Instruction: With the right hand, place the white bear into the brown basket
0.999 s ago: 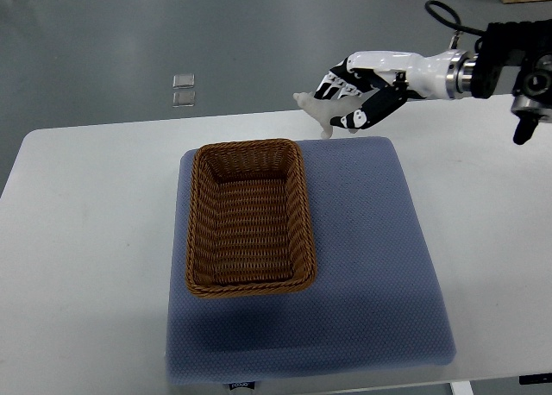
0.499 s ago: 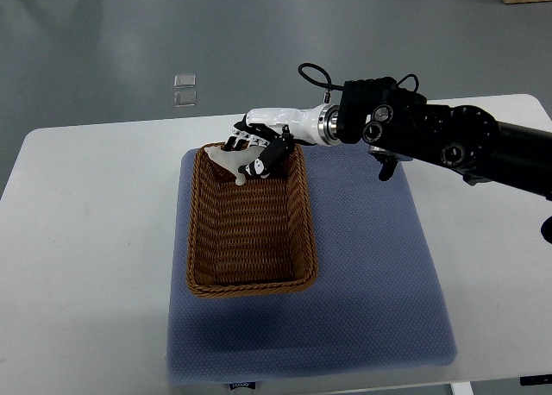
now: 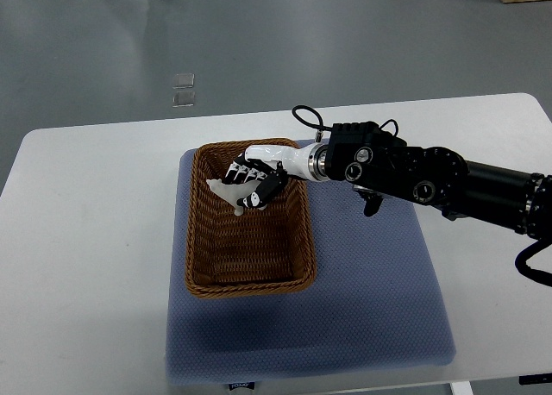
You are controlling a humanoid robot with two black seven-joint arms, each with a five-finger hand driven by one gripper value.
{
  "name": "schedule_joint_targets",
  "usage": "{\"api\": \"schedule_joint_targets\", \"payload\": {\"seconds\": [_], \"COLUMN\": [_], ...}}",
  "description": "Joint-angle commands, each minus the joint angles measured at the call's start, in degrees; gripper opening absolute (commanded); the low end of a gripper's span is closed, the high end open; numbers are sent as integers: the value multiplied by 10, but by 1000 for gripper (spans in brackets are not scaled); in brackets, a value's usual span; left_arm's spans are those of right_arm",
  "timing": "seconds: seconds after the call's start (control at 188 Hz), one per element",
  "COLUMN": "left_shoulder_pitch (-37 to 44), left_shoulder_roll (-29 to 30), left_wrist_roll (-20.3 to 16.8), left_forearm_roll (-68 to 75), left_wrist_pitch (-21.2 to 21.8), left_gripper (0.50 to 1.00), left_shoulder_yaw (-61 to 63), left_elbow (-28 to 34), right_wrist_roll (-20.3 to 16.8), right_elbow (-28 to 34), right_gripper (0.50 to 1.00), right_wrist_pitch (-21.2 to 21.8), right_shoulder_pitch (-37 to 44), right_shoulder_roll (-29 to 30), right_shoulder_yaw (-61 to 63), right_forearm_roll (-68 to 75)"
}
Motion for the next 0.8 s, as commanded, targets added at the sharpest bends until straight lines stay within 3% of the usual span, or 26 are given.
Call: {"api": "schedule_joint_targets", "payload": {"seconds": [0.0,0.276,0.42,0.568,0.659,0.797], "left_shoulder_pitch": [0,0,0,0,0,0], "left_shoulder_roll": [0,0,0,0,0,0], "left_wrist_roll": [0,0,0,0,0,0], "left_forearm_roll": [0,0,0,0,0,0], "left_wrist_pitch": [0,0,0,0,0,0], "left_gripper": [1000,1000,1000,1000,1000,1000], "left_shoulder_yaw": [0,0,0,0,0,0], "left_elbow": [0,1,2,2,1,-1], "right_wrist_roll": [0,0,0,0,3,4], "right_elbow": [-1,0,0,-1,-1,-1], "right_gripper": [756,821,823,827,856,858], "right_wrist_pitch": [0,0,-2,-3,-28,-63], "right_shoulder_pitch": [-5,-4,4,0,-11,-78], "right_shoulder_roll": [1,0,-9,-31,-50,-58], "right_shoulder_yaw": [2,5,19,104,165,292], "right_forearm_roll": [1,1,5,9,13,20]}}
